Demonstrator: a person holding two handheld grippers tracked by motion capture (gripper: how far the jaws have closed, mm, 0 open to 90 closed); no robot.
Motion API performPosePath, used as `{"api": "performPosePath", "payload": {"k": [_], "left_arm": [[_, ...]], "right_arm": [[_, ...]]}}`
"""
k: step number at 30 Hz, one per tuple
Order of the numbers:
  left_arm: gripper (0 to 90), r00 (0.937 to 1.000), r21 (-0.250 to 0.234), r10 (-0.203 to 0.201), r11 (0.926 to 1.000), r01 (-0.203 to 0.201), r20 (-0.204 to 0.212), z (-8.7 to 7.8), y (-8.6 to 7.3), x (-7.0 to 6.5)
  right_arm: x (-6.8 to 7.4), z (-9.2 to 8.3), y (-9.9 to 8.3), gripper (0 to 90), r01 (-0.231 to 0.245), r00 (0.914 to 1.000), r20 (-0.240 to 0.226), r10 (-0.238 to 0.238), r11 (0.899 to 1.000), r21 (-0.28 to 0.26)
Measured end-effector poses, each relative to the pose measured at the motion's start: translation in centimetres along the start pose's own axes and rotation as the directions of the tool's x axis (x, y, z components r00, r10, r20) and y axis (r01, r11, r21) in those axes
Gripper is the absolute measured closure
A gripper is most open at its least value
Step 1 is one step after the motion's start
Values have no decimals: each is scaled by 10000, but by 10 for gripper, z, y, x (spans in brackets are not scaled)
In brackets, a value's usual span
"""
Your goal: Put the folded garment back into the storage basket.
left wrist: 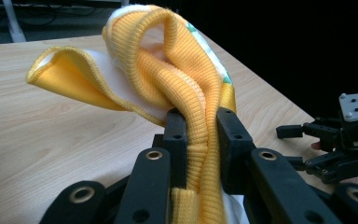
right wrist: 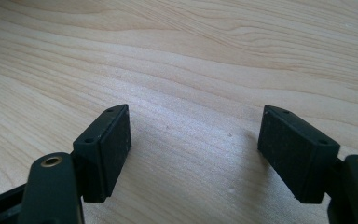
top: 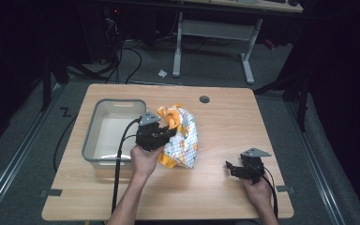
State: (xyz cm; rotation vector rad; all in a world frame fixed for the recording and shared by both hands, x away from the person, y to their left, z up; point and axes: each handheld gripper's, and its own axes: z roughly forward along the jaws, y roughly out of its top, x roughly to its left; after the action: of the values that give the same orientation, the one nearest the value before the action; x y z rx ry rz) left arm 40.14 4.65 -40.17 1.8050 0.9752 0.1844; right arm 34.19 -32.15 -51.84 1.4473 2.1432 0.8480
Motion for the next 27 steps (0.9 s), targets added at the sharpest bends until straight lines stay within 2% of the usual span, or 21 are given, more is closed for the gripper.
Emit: {"api": "performPosePath", "payload": {"k": [12,27], "left_arm": [[764,9999,-243,-62,9997,59,-111,-16,4,9],[763,9999,-248,-18,9997,14,-162,-34,7,23]], "right_arm": [[0,0,0,257,2,10000,6,-2,10000,1],[0,0,0,257,-18,10000,-1,18,10000,12]]}}
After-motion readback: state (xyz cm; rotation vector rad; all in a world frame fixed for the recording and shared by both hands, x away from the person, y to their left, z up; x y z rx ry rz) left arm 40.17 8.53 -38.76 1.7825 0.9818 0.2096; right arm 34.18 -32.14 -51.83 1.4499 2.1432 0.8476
